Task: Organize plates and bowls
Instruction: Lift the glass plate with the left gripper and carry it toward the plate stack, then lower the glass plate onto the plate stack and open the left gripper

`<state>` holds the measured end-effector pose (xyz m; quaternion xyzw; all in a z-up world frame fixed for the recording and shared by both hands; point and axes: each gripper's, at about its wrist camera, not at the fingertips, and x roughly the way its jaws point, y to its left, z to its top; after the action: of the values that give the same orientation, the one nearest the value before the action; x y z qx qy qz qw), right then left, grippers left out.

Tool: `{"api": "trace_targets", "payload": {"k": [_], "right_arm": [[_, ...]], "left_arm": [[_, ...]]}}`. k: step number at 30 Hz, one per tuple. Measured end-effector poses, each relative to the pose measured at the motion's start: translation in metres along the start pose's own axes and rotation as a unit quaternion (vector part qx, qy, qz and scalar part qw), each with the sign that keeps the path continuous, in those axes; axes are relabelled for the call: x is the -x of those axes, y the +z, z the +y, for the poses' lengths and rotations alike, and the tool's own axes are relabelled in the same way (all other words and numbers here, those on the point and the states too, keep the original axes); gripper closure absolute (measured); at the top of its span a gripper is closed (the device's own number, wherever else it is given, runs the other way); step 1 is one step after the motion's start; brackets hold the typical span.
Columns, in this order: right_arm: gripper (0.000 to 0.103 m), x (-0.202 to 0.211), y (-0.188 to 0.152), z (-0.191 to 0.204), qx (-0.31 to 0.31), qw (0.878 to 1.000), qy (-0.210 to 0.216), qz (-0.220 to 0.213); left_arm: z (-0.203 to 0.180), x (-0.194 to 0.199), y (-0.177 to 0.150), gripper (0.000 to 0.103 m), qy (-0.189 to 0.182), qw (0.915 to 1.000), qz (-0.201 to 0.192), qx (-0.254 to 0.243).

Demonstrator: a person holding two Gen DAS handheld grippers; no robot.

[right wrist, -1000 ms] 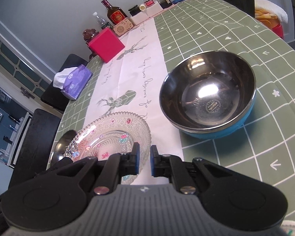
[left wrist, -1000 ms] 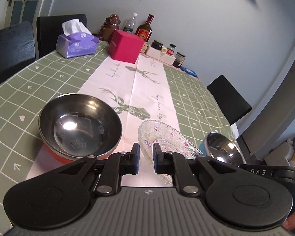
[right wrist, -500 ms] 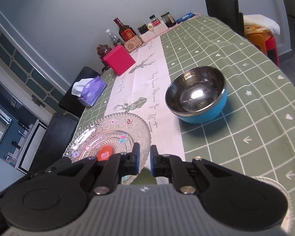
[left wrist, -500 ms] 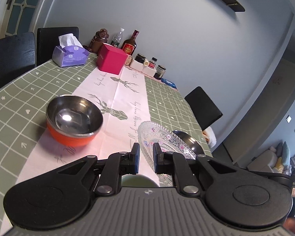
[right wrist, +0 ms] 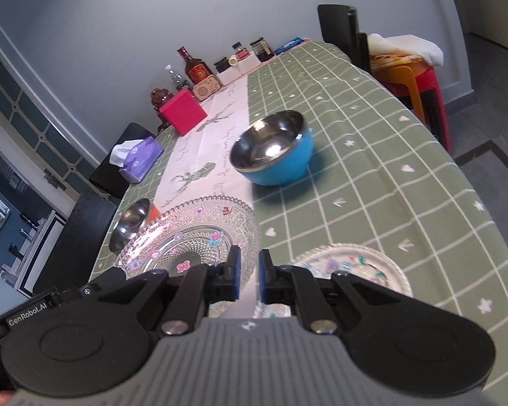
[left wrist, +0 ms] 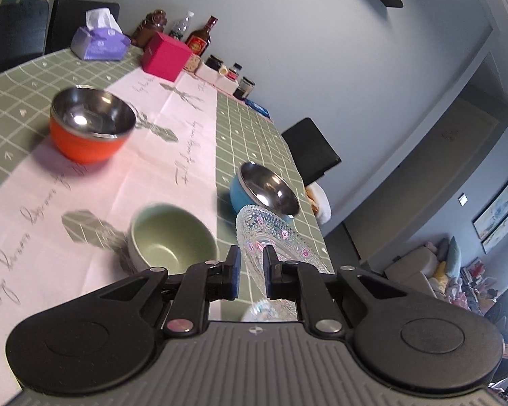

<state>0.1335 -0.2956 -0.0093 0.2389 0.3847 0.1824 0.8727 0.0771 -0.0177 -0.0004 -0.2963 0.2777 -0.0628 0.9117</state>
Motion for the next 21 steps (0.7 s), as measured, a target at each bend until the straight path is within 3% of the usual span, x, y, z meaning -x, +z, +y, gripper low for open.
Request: {"api": "trace_targets", "payload": {"k": [9,21], "right_arm": [[0.095,0.024,-0.011,-0.025,0.005,0.999,-0.031,-0.01],[0.095,0.017,-0.021,-0.049,0.001,0.996,-0.086,0.026]], "left_arm": [[-0.014,-0.012,-0.032,0.089,-0.011,0.9993,0.037,-0.001],[-0.016,-0.038,-0.059,0.089,-0.002,0.9962,0.087,-0.012]]}}
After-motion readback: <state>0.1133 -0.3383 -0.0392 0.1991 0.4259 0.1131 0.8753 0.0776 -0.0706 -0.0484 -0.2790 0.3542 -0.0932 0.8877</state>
